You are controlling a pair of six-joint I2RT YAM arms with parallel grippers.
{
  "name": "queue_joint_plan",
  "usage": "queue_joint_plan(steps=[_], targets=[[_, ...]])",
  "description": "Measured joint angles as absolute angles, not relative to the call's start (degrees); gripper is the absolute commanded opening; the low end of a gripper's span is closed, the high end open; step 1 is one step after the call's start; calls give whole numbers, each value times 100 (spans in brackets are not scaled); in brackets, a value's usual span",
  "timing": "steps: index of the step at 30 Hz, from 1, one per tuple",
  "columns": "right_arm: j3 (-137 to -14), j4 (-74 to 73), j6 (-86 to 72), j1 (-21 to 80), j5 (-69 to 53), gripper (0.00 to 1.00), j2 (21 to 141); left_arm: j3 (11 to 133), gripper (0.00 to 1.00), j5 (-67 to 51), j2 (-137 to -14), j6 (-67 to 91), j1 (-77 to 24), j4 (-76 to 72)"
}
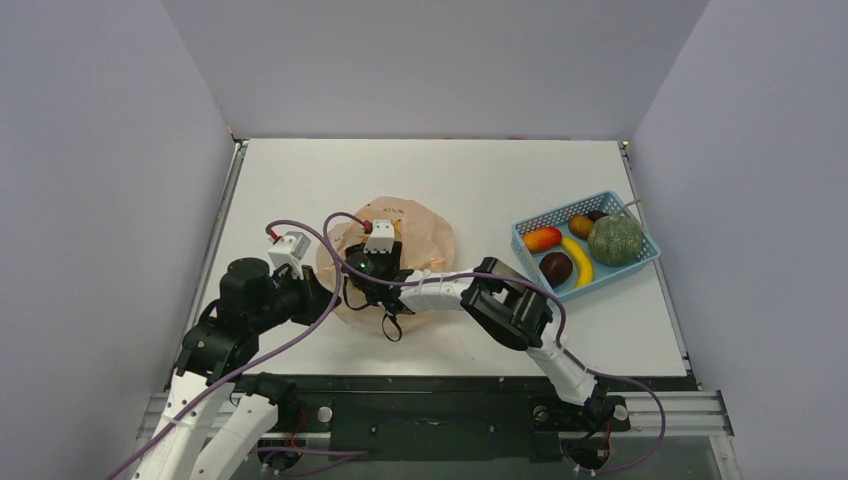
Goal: Take the fake fruits out of the plastic bag
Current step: Take out the fake fruit from the plastic bag.
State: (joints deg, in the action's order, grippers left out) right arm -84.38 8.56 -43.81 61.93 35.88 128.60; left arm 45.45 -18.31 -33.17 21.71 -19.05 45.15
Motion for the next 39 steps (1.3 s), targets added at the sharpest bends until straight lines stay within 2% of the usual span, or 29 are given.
queue_joint_plan(steps=[5,7,8,10,18,30,39], targets=[[-8976,582,-4311,6064,3594,57,13214,4545,0,-1837,-3297,2165,-1905,4512],[-8971,550,-4311,6005,3599,47,13211,4545,0,-1837,-3264,2165,-1905,4512],[-8962,548,-4309,5988,3594,38,13211,4545,0,-1837,-3236,2167,-1905,4512],[-8879,591,-4318,5935,3548,27,13179,4545,0,-1837,-3188,2167,-1905,4515],[-7384,792,-4171,5537,3251,0,12167,4545,0,-1833,-3164,2174,-1909,4515],[-5927,1225,-3391,5293,2283,0,10097,4545,0,-1793,-3164,2178,-1909,4515],[-4936,2198,-3218,5334,882,0,9618,4545,0,-1767,-3175,2182,-1909,4515]])
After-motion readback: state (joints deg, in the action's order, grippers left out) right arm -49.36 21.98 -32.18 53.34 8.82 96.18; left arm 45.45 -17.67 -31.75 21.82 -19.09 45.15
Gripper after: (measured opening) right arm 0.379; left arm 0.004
